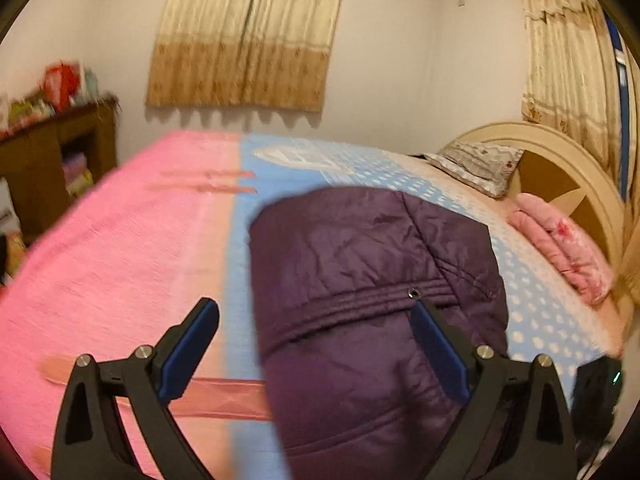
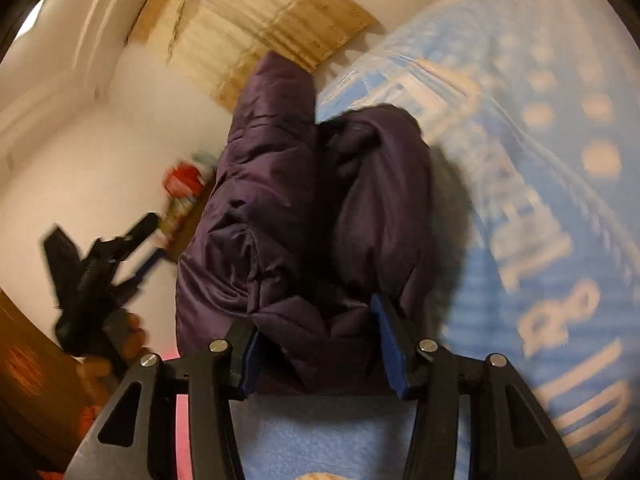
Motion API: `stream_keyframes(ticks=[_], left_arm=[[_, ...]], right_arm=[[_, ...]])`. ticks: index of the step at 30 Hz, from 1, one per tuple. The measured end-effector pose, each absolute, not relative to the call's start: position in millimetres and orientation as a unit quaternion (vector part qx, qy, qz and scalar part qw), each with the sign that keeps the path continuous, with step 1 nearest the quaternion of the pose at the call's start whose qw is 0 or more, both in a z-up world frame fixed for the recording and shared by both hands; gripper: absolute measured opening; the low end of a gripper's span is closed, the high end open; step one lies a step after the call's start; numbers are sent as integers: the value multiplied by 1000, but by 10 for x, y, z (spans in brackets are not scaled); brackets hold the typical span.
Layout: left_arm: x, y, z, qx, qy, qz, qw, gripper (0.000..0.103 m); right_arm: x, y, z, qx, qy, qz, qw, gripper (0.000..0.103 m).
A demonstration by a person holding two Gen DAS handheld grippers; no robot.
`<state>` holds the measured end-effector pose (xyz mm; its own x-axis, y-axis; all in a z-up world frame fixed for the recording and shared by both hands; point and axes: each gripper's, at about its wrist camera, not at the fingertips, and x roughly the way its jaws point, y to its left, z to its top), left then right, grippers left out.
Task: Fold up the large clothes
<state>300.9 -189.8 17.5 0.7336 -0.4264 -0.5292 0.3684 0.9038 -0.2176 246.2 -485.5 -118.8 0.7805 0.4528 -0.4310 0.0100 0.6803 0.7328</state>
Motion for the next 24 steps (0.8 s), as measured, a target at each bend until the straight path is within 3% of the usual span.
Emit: stream_keyframes(ticks=[3,5,7,8,9,12,16,17,18,21,24], left_arm=[[2919,-2146,-138,-31,337,-230,913,99],[2778,-2212,-243,-24,302,-209,930,99],[2710,-2205,-251,-28,292,-212,932,99],[2705,-2190,-254,-33,293,-213,932,99],[2698,-2185,-254,-36,293,-214,931,99],[2641,-2212,-245,-24,289,-217,932,99],[2652,-2221,-254,-20,285,-217,933,99],[2672,-2239,-257,-18,286,-218,933,99],[2722,-2251,-267,-16,287,-218,933,99],[2761,-2244,-258,-4,292,-215,932,99],[2789,-2353,-266,8,296,-216,931,99]], right_arm=[[2462,-4852,-1034,340,330,133,871,53],[2471,-4830,-830,294,348,123,882,54],[2456,-4896,-569,267,327,115,899,68],[2471,-4966,-395,260,304,109,910,84],[2498,-5002,-293,257,288,105,917,93],[2799,-5088,-10,249,252,117,928,95],[3552,-4975,-78,219,309,114,918,94],[3710,-4926,-136,209,332,109,913,73],[3865,-4830,-207,192,359,110,907,27],[3925,-4591,-193,133,354,92,921,24],[3950,-4775,-480,173,346,66,920,24]])
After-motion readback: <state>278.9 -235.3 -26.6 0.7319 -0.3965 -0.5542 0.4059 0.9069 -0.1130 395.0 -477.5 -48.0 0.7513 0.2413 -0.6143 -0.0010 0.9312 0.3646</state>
